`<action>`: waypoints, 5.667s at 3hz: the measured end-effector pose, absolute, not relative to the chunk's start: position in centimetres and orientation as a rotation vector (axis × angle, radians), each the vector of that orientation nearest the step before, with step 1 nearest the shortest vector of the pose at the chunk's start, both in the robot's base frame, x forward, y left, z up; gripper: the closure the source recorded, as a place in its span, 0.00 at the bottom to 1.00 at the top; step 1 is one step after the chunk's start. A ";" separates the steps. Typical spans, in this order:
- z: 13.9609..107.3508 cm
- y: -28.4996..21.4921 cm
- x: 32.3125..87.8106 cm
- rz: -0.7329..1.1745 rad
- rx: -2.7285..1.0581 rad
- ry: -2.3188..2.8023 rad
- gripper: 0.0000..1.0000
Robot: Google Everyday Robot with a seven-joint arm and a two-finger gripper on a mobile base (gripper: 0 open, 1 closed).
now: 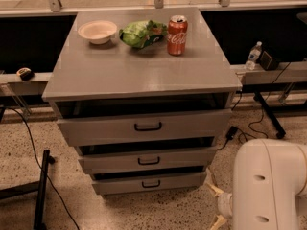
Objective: Open bottom drawer
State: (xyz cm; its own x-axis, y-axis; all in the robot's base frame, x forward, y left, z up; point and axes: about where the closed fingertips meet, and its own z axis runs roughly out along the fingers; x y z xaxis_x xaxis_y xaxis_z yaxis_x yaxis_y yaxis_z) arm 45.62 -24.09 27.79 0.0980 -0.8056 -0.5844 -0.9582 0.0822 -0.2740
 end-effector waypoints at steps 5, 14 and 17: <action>26.7 -17.8 51.6 0.314 -1.690 1.445 0.00; 18.6 -12.8 58.7 0.257 -1.774 1.469 0.27; 18.4 -11.7 57.0 0.312 -1.870 1.500 0.43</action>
Offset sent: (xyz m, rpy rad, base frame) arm 0.0158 0.0149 0.0003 0.0664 -0.0476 0.0663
